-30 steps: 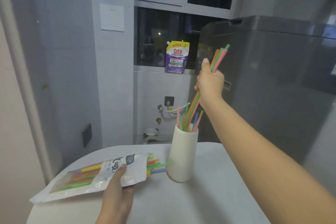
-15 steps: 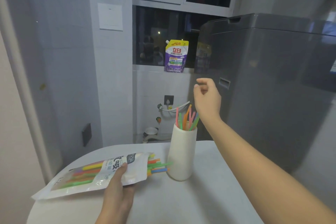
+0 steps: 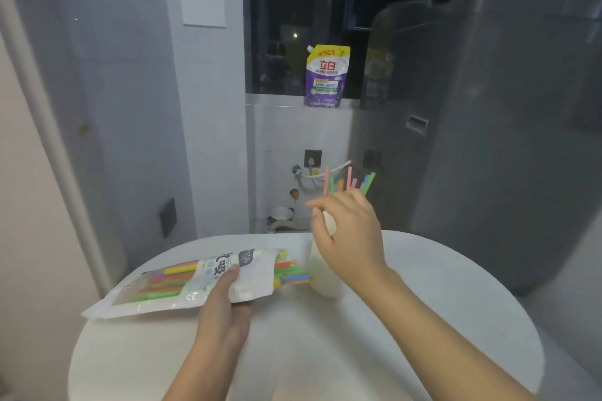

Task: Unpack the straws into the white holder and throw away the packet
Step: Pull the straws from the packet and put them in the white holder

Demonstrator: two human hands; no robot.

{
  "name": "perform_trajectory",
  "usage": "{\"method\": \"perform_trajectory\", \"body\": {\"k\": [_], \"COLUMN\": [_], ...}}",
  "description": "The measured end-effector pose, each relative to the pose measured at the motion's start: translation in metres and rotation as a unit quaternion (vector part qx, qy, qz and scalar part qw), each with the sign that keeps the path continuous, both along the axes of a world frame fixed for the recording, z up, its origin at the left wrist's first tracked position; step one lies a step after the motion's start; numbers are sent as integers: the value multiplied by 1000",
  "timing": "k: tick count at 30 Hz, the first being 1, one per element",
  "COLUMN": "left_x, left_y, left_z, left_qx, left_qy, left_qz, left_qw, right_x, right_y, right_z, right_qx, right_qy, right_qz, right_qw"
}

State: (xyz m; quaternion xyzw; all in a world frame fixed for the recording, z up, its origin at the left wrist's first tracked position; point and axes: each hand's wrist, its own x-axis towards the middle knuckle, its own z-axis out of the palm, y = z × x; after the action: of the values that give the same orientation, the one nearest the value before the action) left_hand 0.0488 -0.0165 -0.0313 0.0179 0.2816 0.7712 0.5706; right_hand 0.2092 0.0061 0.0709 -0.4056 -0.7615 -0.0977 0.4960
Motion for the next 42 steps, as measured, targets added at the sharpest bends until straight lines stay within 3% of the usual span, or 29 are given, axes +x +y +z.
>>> {"method": "perform_trajectory", "body": {"k": [6, 11, 13, 20, 24, 27, 32, 39, 42], "left_x": [5, 12, 12, 1, 1, 3, 5, 24, 25], "left_y": [-3, -3, 0, 8, 8, 6, 4, 0, 0], "left_z": [-1, -2, -4, -6, -8, -7, -6, -10, -11], "left_qx": [5, -5, -15, -15, -21, -31, -30, -32, -26], "left_qy": [48, 97, 99, 69, 55, 37, 36, 58, 56], "left_qz": [-29, 9, 25, 64, 76, 81, 81, 48, 36], "left_qw": [998, 995, 995, 996, 995, 996, 996, 997, 997], "right_x": [-2, -2, -4, 32, 39, 32, 9, -4, -4], "right_y": [-6, -17, -16, 7, 7, 2, -8, -7, -6], "right_z": [-64, -93, -94, -76, -77, -83, -90, -91, -91], "right_qx": [-234, -387, -424, -437, -501, -548, -600, -556, -527], "right_qy": [-72, -25, 35, 101, 289, 370, 499, 576, 578], "right_qz": [19, 83, 118, 83, 108, 93, 212, 276, 286], "right_qw": [969, 918, 897, 890, 809, 744, 588, 532, 554]}}
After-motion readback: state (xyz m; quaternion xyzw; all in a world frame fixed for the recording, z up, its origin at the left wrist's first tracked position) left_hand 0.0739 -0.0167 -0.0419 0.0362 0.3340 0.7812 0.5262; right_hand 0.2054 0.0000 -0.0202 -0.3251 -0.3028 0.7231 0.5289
